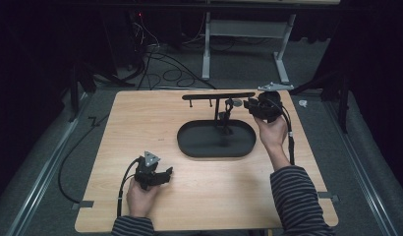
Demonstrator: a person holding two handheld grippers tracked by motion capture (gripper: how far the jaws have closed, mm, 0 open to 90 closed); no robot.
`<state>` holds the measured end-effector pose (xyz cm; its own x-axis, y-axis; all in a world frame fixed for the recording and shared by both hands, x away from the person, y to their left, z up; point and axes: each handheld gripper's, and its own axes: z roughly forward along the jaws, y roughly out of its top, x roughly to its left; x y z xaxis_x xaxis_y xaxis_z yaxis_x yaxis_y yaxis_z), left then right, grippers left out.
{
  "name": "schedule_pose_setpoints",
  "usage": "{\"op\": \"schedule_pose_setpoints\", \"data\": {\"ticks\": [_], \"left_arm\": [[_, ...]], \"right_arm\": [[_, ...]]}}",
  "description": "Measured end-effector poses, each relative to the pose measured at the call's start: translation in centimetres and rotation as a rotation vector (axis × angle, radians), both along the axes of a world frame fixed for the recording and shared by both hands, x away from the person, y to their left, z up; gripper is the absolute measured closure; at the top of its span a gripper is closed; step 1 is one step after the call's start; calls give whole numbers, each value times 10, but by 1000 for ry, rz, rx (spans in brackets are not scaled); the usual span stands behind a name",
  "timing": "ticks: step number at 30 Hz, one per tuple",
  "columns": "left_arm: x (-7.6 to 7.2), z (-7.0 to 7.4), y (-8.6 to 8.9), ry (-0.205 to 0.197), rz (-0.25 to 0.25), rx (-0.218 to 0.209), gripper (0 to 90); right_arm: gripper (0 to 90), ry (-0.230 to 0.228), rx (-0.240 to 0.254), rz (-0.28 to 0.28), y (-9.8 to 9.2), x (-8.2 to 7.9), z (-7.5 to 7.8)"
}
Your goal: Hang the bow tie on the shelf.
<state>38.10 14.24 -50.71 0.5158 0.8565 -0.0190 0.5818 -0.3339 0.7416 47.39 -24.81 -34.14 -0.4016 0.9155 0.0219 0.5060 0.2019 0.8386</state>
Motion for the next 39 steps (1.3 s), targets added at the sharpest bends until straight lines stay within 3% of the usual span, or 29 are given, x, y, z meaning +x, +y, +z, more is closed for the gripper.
{"op": "schedule_pose_setpoints", "data": {"ticks": [5,26,35,39], "left_arm": [[0,0,0,0,-1,1,272],[0,0,0,0,-1,2,273],[0,0,0,0,0,2,275],[0,0,0,0,2,-2,279]], "right_arm": [[727,-12,38,-5,-8,-6,2],[672,-46,100,22,-28,-35,4],[660,-68,130,51,-37,-56,-1],[660,-82,171,68,-42,-68,-2]]}}
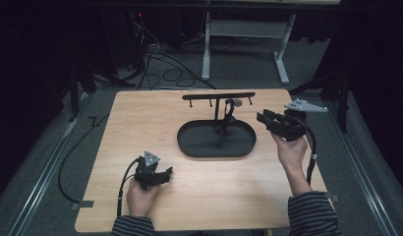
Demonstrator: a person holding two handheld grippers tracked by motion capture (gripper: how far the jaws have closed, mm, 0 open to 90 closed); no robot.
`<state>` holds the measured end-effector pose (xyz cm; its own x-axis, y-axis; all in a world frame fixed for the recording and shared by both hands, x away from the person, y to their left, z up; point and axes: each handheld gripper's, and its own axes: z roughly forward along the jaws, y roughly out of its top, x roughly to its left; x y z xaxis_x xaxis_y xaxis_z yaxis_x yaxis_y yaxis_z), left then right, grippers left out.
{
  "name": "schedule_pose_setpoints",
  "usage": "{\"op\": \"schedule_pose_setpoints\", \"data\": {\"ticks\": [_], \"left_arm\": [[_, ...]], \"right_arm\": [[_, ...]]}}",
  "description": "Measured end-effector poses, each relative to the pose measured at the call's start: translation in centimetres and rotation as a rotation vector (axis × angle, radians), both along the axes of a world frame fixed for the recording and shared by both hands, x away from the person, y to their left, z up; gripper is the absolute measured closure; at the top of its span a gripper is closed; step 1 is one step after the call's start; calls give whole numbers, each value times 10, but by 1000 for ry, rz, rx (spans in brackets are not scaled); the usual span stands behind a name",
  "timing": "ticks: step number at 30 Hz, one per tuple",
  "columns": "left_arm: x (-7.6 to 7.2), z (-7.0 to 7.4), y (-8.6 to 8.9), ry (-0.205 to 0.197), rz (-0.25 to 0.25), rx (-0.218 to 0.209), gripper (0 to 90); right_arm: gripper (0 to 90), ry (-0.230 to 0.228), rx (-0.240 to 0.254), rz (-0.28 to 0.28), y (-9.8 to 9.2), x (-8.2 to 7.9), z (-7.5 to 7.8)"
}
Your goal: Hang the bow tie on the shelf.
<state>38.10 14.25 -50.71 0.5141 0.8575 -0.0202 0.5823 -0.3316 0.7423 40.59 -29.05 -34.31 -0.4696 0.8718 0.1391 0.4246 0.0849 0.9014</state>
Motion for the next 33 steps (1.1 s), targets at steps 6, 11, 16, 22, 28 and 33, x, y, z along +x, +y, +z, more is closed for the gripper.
{"op": "schedule_pose_setpoints", "data": {"ticks": [6,11,16,22,28,33], "left_arm": [[0,0,0,0,0,1,279],[0,0,0,1,-1,1,278],[0,0,0,1,-1,1,278],[0,0,0,2,-1,0,278],[0,0,0,1,0,0,279],[0,0,0,0,0,1,277]], "right_arm": [[661,-14,1,16,0,-13,-1],[661,-20,0,22,1,-19,-1],[660,-26,4,32,2,-30,-4],[658,-23,8,43,2,-39,-10],[652,-19,14,43,2,-48,-16],[649,-18,16,51,2,-55,-23]]}}
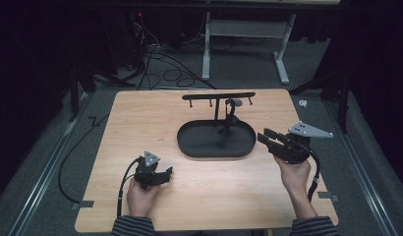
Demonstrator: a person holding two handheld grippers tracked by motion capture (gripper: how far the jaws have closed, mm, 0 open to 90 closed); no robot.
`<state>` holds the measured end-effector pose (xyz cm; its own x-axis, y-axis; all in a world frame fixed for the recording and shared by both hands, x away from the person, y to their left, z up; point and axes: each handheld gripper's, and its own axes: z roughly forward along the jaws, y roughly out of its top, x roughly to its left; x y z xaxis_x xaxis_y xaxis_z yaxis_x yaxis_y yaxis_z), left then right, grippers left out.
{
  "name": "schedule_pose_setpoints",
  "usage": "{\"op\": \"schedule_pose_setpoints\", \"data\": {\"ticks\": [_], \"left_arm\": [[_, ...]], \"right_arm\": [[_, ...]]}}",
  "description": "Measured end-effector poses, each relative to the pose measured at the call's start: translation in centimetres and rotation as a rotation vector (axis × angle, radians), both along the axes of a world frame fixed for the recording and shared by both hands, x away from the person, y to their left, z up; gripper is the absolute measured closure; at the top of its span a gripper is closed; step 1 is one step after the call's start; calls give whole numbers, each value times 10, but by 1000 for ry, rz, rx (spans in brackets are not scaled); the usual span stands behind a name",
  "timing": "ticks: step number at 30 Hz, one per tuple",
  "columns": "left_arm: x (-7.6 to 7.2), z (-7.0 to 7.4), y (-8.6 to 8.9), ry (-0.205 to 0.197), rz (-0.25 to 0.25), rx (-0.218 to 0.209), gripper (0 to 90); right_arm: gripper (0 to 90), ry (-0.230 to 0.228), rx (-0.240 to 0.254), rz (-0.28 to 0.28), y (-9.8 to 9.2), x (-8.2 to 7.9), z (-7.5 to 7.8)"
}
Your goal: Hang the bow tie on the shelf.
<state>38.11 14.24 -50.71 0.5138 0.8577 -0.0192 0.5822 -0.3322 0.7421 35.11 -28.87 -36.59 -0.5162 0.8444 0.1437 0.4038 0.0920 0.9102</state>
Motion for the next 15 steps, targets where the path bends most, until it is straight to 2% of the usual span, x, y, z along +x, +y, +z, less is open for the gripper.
{"op": "schedule_pose_setpoints", "data": {"ticks": [8,15], "left_arm": [[0,0,0,0,0,1,275],[0,0,0,0,0,1,277]], "right_arm": [[644,8,5,17,0,-12,-11],[644,42,17,24,0,-19,-28]]}}
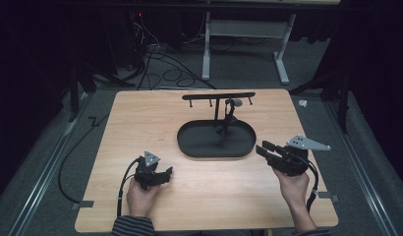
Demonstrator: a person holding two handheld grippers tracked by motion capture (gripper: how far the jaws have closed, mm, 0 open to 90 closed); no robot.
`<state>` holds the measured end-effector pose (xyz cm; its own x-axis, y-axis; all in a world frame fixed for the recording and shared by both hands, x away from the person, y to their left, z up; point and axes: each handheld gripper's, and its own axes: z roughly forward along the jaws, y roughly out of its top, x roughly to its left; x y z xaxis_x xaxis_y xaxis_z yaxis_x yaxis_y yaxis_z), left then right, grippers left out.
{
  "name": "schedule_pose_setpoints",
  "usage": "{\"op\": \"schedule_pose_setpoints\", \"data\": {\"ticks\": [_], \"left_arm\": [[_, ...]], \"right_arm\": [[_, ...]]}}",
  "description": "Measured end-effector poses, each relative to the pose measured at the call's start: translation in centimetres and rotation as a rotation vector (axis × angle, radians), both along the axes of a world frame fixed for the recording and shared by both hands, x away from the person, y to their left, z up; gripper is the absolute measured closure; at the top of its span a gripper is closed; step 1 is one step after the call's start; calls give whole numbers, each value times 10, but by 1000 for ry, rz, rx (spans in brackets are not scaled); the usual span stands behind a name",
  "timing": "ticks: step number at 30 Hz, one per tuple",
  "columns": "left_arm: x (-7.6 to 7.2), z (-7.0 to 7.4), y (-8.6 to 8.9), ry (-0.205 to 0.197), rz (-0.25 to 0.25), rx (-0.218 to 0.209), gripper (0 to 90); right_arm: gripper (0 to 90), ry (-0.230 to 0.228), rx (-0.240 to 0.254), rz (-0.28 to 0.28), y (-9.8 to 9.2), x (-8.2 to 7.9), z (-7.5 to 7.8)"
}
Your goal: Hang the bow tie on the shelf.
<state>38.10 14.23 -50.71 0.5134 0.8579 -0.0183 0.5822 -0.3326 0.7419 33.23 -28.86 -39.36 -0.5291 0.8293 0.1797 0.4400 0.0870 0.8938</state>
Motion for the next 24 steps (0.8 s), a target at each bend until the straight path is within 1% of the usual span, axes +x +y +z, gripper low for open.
{"op": "schedule_pose_setpoints", "data": {"ticks": [2,3,4,7,14,18,21,24], "left_arm": [[0,0,0,0,0,0,277],[0,0,0,0,0,0,277],[0,0,0,0,0,0,277],[0,0,0,0,0,1,277],[0,0,0,1,-1,2,276],[0,0,0,1,-1,2,276],[0,0,0,1,-1,1,276],[0,0,0,1,-1,2,276]], "right_arm": [[644,10,2,3,2,-2,-7],[644,10,2,3,2,-2,-7],[643,18,5,6,3,-3,-10],[643,20,4,9,4,-4,-14],[642,43,3,20,9,-5,-26],[641,64,-9,29,15,-3,-35],[641,66,-23,32,18,-3,-38],[640,78,-21,37,22,-2,-43]]}}
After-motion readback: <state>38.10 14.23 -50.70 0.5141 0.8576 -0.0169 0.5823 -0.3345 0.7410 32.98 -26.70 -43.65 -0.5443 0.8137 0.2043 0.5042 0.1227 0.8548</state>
